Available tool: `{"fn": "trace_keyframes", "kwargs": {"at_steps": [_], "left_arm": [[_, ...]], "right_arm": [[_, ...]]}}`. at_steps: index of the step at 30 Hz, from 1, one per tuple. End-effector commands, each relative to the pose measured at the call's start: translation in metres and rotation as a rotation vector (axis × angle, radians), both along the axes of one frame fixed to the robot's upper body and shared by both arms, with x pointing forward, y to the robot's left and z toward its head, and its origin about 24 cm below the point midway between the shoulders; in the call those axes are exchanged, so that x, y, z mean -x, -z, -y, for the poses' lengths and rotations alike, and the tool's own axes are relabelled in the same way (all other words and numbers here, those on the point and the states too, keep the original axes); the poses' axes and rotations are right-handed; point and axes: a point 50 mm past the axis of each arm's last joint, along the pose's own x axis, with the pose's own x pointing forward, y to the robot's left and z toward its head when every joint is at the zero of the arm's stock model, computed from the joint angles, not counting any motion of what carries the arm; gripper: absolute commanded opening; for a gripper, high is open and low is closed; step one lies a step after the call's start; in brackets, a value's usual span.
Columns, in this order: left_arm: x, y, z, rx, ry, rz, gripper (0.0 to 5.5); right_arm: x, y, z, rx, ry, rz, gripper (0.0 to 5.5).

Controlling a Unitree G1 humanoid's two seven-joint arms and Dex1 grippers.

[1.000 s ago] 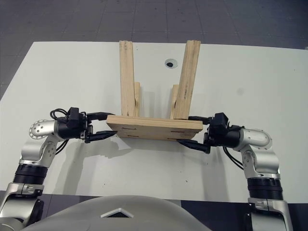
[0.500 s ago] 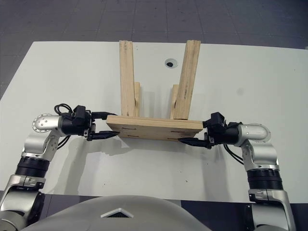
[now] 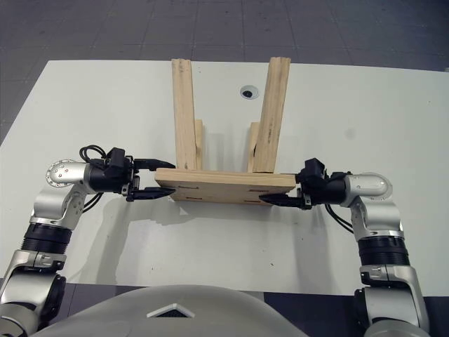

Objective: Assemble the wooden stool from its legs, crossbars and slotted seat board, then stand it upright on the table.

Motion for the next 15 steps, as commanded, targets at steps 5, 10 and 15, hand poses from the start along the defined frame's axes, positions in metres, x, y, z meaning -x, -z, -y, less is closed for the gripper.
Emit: {"fn": "trace_keyframes", "kwargs": {"at_steps": [5, 10, 15], "left_arm": [[0.001, 0.003, -0.002, -0.052, 0.009, -0.015, 2.19], [0.004, 0.007, 0.002, -0.037, 0.008, -0.028, 1.52], [0.013, 0.014, 0.0, -0.069, 0.059, -0.075, 1.46]], "right_arm": [[-0.006, -0.004, -0.001, 0.007, -0.01, 0.024, 1.58], [-0.007, -0.003, -0.006, 0.006, -0.041, 0.018, 1.58], [-0.019, -0.007, -0.016, -0.017, -0.048, 0.041, 1.58]]}}
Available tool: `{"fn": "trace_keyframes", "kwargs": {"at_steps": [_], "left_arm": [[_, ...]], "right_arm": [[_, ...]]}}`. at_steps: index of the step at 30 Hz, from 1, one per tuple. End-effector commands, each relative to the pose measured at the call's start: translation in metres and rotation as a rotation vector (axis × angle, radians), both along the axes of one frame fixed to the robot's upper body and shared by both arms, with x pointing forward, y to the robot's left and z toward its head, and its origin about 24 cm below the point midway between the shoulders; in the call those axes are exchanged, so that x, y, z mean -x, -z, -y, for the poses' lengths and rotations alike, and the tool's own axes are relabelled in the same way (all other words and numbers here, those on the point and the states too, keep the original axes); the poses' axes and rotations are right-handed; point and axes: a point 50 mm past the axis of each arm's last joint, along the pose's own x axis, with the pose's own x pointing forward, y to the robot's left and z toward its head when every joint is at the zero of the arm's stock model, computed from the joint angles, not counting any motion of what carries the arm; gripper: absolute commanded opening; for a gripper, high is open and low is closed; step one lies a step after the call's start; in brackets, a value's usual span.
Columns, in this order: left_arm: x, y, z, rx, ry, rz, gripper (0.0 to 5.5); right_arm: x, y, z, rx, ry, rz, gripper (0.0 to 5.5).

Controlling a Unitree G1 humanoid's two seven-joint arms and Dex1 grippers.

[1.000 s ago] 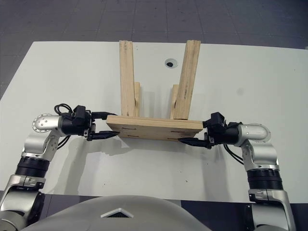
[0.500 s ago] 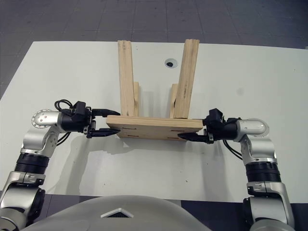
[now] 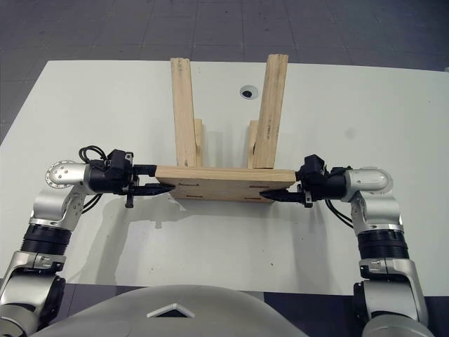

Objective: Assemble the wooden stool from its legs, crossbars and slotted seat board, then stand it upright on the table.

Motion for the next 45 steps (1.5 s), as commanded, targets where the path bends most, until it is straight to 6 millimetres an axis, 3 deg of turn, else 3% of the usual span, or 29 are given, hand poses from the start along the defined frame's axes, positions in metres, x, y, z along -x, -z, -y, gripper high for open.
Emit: {"fn": "trace_keyframes", "kwargs": {"at_steps": [1, 7, 16, 22, 32, 38, 45], "left_arm": [[0.011, 0.011, 0.001, -0.052, 0.069, -0.086, 1.45], [0.006, -0.001, -0.005, -0.071, 0.069, -0.094, 1.43], [0.009, -0.038, 0.011, 0.028, 0.039, -0.083, 1.43], [0.02, -0.057, 0.011, 0.074, 0.021, -0.081, 1.43], [0.037, -0.077, 0.008, 0.102, -0.001, -0.094, 1.43], [0.054, -0.087, 0.007, 0.126, 0.043, -0.187, 1.43], [0.059, -0.095, 0.002, 0.117, 0.042, -0.227, 1.43]], "right_arm": [[-0.01, -0.003, -0.013, -0.031, -0.012, 0.022, 1.58], [-0.013, -0.008, -0.017, -0.039, 0.008, 0.025, 1.58], [-0.015, -0.048, -0.025, -0.089, -0.015, 0.023, 1.58], [0.001, -0.062, -0.023, -0.072, -0.021, -0.058, 1.58], [0.027, -0.067, -0.024, -0.084, -0.032, -0.194, 1.58], [0.035, -0.081, -0.028, -0.11, -0.037, -0.226, 1.58], [0.038, -0.091, -0.032, -0.082, 0.005, -0.285, 1.58]]}}
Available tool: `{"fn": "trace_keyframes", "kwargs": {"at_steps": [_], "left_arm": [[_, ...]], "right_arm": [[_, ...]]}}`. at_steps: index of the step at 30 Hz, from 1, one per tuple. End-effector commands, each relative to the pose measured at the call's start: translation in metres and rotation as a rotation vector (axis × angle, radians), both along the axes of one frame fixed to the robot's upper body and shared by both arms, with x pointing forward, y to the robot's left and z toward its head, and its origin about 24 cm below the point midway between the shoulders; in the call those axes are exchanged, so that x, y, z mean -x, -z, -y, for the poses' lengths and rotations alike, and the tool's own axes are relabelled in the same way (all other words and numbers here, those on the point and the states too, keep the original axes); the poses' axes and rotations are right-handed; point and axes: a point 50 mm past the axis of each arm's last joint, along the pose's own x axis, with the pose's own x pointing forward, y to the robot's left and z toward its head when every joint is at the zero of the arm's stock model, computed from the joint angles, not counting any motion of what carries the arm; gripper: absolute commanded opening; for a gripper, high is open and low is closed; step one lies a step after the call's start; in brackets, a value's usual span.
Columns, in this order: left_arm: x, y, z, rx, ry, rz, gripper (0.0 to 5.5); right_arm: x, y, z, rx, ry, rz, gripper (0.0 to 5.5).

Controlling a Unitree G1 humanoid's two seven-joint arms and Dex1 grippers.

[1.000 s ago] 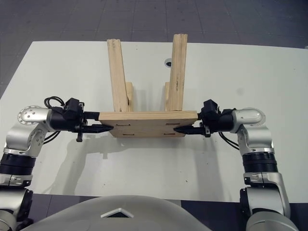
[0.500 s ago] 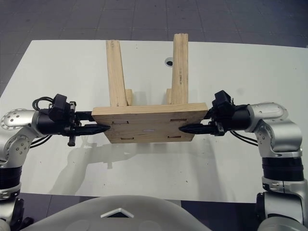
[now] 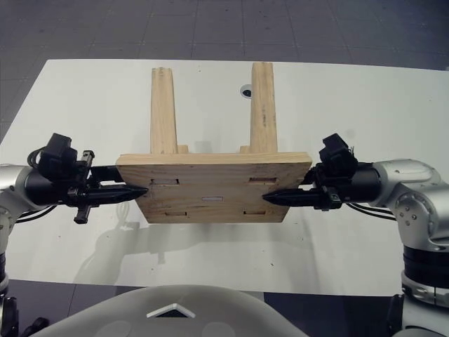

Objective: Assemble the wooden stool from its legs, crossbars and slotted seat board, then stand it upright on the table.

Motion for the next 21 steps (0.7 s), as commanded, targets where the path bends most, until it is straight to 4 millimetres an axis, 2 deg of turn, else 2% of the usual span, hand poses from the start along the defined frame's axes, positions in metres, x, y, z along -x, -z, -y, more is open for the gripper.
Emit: {"fn": "trace_keyframes", "kwargs": {"at_steps": [1, 10, 21], "left_arm": [[0.01, -0.012, 0.019, 0.048, 0.097, 0.005, 1.43], [0.026, -0.031, 0.019, 0.102, 0.098, -0.053, 1.43], [0.039, -0.046, 0.016, 0.14, 0.104, -0.152, 1.43]], "right_arm": [[-0.001, -0.011, -0.017, -0.003, 0.005, 0.005, 1.58], [0.005, -0.042, -0.02, 0.04, -0.035, -0.159, 1.58], [0.021, -0.05, -0.015, 0.1, -0.093, -0.331, 1.58]]}}
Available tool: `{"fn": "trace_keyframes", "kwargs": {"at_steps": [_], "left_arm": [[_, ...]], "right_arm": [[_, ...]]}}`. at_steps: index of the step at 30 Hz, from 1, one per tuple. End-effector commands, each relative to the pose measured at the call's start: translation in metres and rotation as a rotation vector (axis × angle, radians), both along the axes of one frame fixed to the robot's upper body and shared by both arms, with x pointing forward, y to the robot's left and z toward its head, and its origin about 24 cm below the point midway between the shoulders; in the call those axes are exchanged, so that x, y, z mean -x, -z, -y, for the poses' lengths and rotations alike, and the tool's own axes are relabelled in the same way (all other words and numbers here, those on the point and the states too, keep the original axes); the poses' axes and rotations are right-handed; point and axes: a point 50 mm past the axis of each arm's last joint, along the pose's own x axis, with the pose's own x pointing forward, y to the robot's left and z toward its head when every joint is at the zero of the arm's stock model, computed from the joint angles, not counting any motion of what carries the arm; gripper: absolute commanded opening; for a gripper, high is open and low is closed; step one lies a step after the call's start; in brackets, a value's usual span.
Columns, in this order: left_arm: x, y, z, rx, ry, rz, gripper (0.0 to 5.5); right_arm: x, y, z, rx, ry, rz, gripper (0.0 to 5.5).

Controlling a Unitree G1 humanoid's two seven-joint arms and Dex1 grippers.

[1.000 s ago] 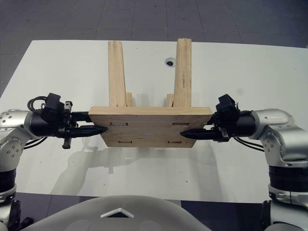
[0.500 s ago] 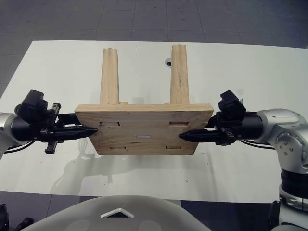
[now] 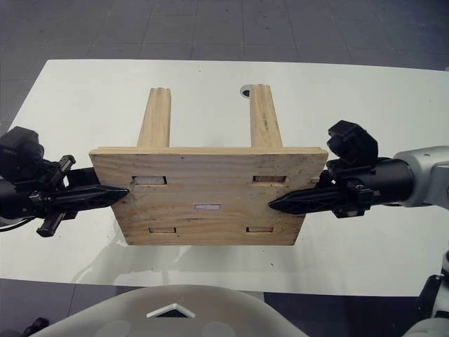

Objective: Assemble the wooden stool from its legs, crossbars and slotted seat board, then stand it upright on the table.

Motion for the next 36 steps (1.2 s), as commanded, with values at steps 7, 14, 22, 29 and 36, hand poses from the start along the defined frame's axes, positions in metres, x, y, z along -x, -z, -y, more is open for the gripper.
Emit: {"fn": "trace_keyframes", "kwargs": {"at_steps": [7, 14, 22, 29, 36], "left_arm": [[0.007, -0.029, 0.015, 0.053, 0.087, 0.02, 1.43], [0.0, -0.027, 0.011, 0.068, 0.058, -0.051, 1.43], [-0.027, -0.031, 0.004, 0.114, -0.003, -0.144, 1.43], [-0.045, -0.02, 0.003, 0.104, -0.049, -0.255, 1.44], [-0.093, -0.017, 0.004, 0.148, -0.129, -0.367, 1.47]], "right_arm": [[-0.023, -0.021, -0.009, 0.013, 0.051, -0.014, 1.58], [-0.038, -0.022, -0.008, 0.055, 0.073, -0.166, 1.58], [-0.061, -0.007, -0.01, 0.138, 0.137, -0.34, 1.58], [-0.089, -0.004, -0.017, 0.221, 0.227, -0.401, 1.58], [-0.127, 0.014, -0.027, 0.3, 0.395, -0.485, 1.58]]}}
